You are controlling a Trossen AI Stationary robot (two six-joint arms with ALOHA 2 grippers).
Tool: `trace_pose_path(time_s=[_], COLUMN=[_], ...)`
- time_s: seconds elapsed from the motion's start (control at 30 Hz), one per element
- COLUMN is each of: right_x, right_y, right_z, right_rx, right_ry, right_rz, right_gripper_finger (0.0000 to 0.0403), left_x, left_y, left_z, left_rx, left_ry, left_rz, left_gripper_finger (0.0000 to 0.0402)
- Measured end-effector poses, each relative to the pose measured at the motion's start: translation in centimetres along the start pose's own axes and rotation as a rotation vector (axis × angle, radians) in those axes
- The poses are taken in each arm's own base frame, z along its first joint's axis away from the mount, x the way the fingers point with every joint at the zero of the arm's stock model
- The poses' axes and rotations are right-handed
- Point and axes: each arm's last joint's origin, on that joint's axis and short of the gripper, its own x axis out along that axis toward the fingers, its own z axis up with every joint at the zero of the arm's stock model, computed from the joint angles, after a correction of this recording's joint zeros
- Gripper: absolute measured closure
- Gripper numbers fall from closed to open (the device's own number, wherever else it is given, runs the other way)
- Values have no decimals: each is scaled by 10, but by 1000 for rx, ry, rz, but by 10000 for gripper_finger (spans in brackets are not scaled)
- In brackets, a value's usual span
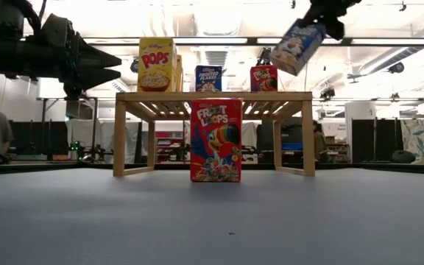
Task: Stack cereal on shelf
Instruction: Put the top blue cereal box on the shelf aligned with the other blue cereal box
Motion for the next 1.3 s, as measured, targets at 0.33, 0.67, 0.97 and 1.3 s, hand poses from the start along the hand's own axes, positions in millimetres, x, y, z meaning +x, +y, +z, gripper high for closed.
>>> trace_pose_path(time_s=[0.33, 0.67, 0.97, 1.3], right_x=[41, 99, 153, 192], right_y=[21, 32, 40, 42], right_z=[20, 40, 66, 86], right_rx=[-142, -246, -303, -351], right_ry=[-60, -79, -33, 156], right_rz=[128, 204, 236, 185], right_gripper_finger=[225, 225, 225, 225], left_x=[0, 1, 2, 2], left_y=[0, 0, 0, 0], left_z=[0, -2, -4, -4], left_rx=[0, 6, 10, 11], left_ry=[0, 19, 30, 29], left_rz=[0, 3, 4, 4], left_gripper_finger=[178, 178, 178, 178])
